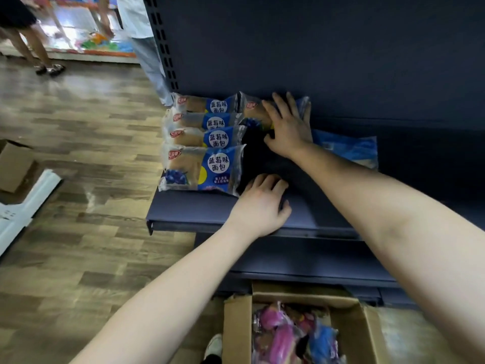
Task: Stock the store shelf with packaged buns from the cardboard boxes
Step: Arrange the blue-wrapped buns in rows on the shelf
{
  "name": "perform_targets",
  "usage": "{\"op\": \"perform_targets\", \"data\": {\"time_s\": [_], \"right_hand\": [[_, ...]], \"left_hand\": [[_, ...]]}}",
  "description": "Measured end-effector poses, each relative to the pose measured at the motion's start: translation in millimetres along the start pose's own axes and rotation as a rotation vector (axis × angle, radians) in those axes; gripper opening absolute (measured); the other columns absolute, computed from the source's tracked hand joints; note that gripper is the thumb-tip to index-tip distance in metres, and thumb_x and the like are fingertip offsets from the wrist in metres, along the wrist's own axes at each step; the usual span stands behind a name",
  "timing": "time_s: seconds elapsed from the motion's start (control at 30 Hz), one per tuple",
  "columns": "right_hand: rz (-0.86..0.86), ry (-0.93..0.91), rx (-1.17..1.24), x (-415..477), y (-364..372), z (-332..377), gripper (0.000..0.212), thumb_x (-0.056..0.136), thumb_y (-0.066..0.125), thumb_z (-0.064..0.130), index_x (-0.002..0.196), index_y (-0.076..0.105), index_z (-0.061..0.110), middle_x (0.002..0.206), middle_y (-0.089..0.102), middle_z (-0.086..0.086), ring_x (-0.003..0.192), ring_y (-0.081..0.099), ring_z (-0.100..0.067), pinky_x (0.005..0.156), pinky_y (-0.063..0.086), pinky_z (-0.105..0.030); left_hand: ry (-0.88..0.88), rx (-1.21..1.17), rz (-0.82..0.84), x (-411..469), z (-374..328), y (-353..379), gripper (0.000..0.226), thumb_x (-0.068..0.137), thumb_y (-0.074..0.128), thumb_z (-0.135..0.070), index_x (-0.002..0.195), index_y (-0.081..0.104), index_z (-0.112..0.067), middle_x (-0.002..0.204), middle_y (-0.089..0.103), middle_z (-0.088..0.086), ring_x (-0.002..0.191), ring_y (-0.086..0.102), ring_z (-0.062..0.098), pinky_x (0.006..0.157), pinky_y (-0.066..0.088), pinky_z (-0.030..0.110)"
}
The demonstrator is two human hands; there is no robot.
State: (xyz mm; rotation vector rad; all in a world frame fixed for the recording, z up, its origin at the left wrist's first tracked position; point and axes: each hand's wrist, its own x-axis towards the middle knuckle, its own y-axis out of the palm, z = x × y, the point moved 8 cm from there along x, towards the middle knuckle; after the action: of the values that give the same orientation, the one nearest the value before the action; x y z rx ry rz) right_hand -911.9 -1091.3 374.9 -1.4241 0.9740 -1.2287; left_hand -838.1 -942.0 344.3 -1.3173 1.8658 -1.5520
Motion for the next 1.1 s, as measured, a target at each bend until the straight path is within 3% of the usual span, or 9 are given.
{"op": "perform_targets", "data": {"time_s": [0.2, 0.33, 0.5, 0.7, 1.1], "right_hand": [[-0.052, 0.070, -0.017, -30, -15, -10, 0.073, 0.090, 0.050, 0.040, 0.151, 0.013, 0.023, 0.159, 0.005, -0.001, 0.146, 0.003, -0.030, 0.113, 0.002, -0.062], [-0.056, 0.201, 0.016, -58, -29, -51, 0.076, 0.090, 0.047, 0.048, 0.152, 0.013, 0.022, 0.159, 0.010, -0.002, 0.144, 0.007, -0.034, 0.111, 0.003, -0.064], [0.160, 0.420, 0.095, -104, -14, -106, 0.070, 0.092, 0.036, 0.058, 0.149, 0.019, 0.022, 0.157, 0.016, -0.005, 0.144, 0.011, -0.030, 0.110, 0.006, -0.066], [0.228, 0.423, 0.082, -135, -15, -99, 0.079, 0.085, 0.032, 0.074, 0.147, 0.024, 0.024, 0.153, 0.025, -0.005, 0.139, 0.022, -0.031, 0.110, 0.018, -0.058], [0.172, 0.314, -0.027, -175, -21, -60, 0.078, 0.087, 0.039, 0.066, 0.148, 0.020, 0.022, 0.150, 0.027, -0.003, 0.135, 0.026, -0.031, 0.103, 0.029, -0.051]], "left_hand": [[-0.014, 0.001, 0.026, 0, 0, -1, 0.052, 0.080, 0.035, -0.037, 0.115, 0.060, -0.007, 0.117, 0.059, 0.013, 0.108, 0.052, 0.035, 0.088, 0.047, 0.043], [-0.008, 0.001, 0.038, -1, 0, 0, 0.040, 0.087, 0.051, -0.028, 0.121, 0.056, -0.007, 0.127, 0.052, 0.012, 0.118, 0.043, 0.033, 0.094, 0.041, 0.042], [-0.008, 0.002, 0.037, -1, 0, 0, 0.039, 0.090, 0.050, -0.028, 0.124, 0.055, -0.009, 0.133, 0.048, 0.009, 0.124, 0.038, 0.029, 0.099, 0.037, 0.040], [-0.008, -0.003, 0.040, 0, -2, 0, 0.037, 0.090, 0.050, -0.028, 0.122, 0.055, -0.009, 0.131, 0.049, 0.009, 0.121, 0.040, 0.029, 0.098, 0.036, 0.039], [-0.003, -0.054, 0.012, -4, -4, -7, 0.051, 0.088, 0.055, -0.033, 0.132, 0.044, -0.008, 0.130, 0.049, 0.013, 0.121, 0.041, 0.032, 0.099, 0.037, 0.039]]}}
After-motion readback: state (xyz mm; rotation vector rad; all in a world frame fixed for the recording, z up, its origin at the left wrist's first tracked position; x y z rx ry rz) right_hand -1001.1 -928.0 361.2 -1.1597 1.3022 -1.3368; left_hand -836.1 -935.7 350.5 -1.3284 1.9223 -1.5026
